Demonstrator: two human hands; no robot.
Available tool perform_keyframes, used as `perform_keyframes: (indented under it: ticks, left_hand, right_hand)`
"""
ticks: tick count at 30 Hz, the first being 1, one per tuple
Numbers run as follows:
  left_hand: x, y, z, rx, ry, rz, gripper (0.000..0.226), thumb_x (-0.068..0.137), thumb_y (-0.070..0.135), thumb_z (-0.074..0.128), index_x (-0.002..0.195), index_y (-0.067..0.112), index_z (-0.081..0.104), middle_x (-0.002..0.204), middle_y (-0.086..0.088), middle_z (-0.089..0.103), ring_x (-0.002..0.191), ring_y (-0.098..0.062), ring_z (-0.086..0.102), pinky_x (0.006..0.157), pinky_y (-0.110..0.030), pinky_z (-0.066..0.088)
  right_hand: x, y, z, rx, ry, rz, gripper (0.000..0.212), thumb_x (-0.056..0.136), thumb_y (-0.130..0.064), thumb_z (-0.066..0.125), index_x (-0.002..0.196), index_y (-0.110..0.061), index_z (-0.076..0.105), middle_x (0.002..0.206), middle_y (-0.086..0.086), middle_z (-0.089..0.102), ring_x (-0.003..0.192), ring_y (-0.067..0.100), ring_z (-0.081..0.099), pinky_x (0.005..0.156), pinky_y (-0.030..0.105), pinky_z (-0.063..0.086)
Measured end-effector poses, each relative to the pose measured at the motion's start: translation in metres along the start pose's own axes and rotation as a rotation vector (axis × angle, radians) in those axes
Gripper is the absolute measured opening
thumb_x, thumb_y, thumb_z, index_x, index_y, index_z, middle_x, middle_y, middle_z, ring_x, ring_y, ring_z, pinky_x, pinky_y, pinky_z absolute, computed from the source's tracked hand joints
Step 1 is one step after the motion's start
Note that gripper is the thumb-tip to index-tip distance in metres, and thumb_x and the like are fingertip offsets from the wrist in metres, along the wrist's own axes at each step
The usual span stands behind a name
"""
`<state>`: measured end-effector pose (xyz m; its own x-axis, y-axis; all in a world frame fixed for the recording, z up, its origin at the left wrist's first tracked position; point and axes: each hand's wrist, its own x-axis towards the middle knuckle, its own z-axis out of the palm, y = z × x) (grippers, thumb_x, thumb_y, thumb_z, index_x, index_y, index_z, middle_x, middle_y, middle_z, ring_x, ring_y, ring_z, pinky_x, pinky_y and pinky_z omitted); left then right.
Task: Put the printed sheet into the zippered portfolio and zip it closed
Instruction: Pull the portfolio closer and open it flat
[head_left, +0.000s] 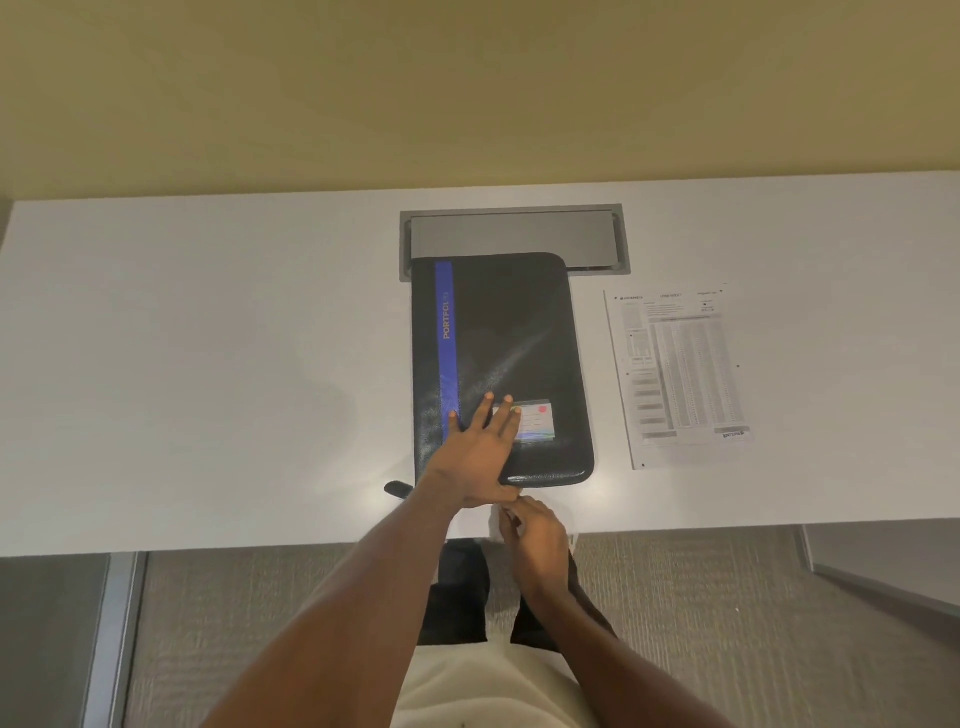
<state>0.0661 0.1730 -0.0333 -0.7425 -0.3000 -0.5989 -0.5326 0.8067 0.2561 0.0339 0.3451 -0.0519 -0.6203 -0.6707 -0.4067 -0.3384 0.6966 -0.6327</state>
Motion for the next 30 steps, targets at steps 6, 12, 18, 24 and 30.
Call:
perform_keyframes:
  ticks: [6,12,18,24,30]
  left_hand:
    - [-0.005,-0.002,0.0,-0.041,0.047,0.034,0.116,0.083,0.073,0.062,0.162,0.018,-0.003,0.172,-0.002,-0.01,0.157,-0.033,-0.012,0.12,-0.07,0.012]
    - [-0.014,-0.004,-0.002,-0.081,0.101,0.065,0.113,0.085,0.072,0.057,0.162,0.02,-0.007,0.171,0.001,-0.013,0.157,-0.029,-0.015,0.121,-0.066,0.01]
    - [-0.024,-0.012,0.001,-0.134,0.166,0.111,0.116,0.085,0.074,0.056,0.162,0.021,-0.012,0.17,0.005,-0.02,0.156,-0.023,-0.021,0.125,-0.062,0.008]
    - [-0.03,-0.016,0.004,-0.222,0.211,0.122,0.11,0.086,0.074,0.05,0.158,0.03,-0.02,0.168,0.014,-0.024,0.154,-0.015,-0.026,0.126,-0.06,0.007]
    - [-0.035,-0.013,0.003,-0.218,0.217,0.115,0.108,0.089,0.066,0.055,0.158,0.031,-0.02,0.168,0.013,-0.022,0.155,-0.018,-0.022,0.126,-0.059,0.011]
  right_hand:
    - [-0.009,-0.02,0.022,0.088,-0.112,0.017,0.025,0.099,-0.026,0.061,0.119,-0.016,0.071,0.119,0.004,0.07,0.113,0.019,0.062,0.101,0.031,0.05]
    - [-0.013,-0.052,0.03,0.05,-0.238,-0.019,0.081,0.085,-0.062,0.021,0.108,-0.004,0.072,0.108,0.019,0.072,0.102,0.036,0.067,0.091,0.045,0.053]
    - [-0.002,-0.041,0.008,0.079,-0.262,-0.012,0.038,0.102,-0.042,0.051,0.112,-0.011,0.07,0.109,0.004,0.074,0.104,0.022,0.069,0.093,0.036,0.057]
    - [0.018,-0.014,-0.05,0.428,0.259,0.391,0.011,0.102,-0.013,0.059,0.101,-0.013,0.07,0.098,0.003,0.073,0.091,0.021,0.069,0.094,0.051,0.059]
    - [0.078,-0.052,-0.131,0.842,0.067,0.254,0.031,0.107,-0.044,0.044,0.131,-0.034,0.059,0.124,-0.021,0.07,0.108,0.007,0.071,0.082,0.018,0.057]
